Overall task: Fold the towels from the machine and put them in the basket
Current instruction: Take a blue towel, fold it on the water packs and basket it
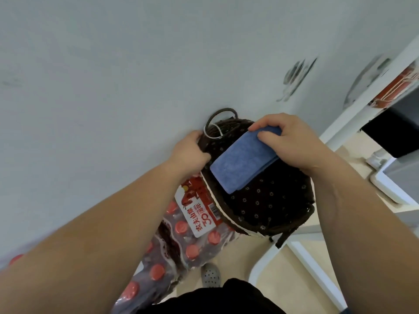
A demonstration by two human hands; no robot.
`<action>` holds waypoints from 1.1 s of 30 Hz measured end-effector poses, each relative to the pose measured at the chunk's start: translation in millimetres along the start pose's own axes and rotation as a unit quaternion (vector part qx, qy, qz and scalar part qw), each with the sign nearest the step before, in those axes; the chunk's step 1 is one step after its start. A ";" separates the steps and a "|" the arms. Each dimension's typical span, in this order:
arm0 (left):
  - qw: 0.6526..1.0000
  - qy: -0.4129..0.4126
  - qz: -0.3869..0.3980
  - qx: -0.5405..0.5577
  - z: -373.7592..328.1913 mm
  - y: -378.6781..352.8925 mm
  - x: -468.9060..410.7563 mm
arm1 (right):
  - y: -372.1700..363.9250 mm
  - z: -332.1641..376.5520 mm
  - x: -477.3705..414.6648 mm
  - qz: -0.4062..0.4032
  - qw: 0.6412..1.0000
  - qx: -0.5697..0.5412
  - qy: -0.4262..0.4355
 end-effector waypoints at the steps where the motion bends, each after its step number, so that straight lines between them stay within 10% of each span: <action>1: 1.000 0.017 0.008 0.018 9.3 0.7 7.5 | -1.7 1.3 -0.7 0.002 1.000 0.005 0.004; 8: 0.979 0.169 -0.024 0.111 101.5 25.6 50.3 | -55.8 20.8 -10.8 0.126 0.991 0.000 0.035; 16: 0.995 -0.021 -0.094 -0.004 62.0 45.8 51.6 | -111.5 30.4 -19.6 0.259 0.962 0.016 0.083; 25: 0.915 0.149 -0.026 0.373 145.6 15.1 108.6 | -176.0 36.9 -45.6 0.299 0.949 -0.086 0.051; 33: 0.957 0.142 -0.017 0.252 143.9 22.8 113.0 | -239.7 36.0 -51.3 0.340 0.934 -0.073 0.079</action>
Point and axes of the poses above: each hand's wrist, its own x-axis away from the middle knuckle, its own y-axis out of the back of the hand, z = x × y, the point moved 9 cm from there along -x, towards the middle knuckle, and after that the axes turned 15 degrees about y, right-handed, at the moved point
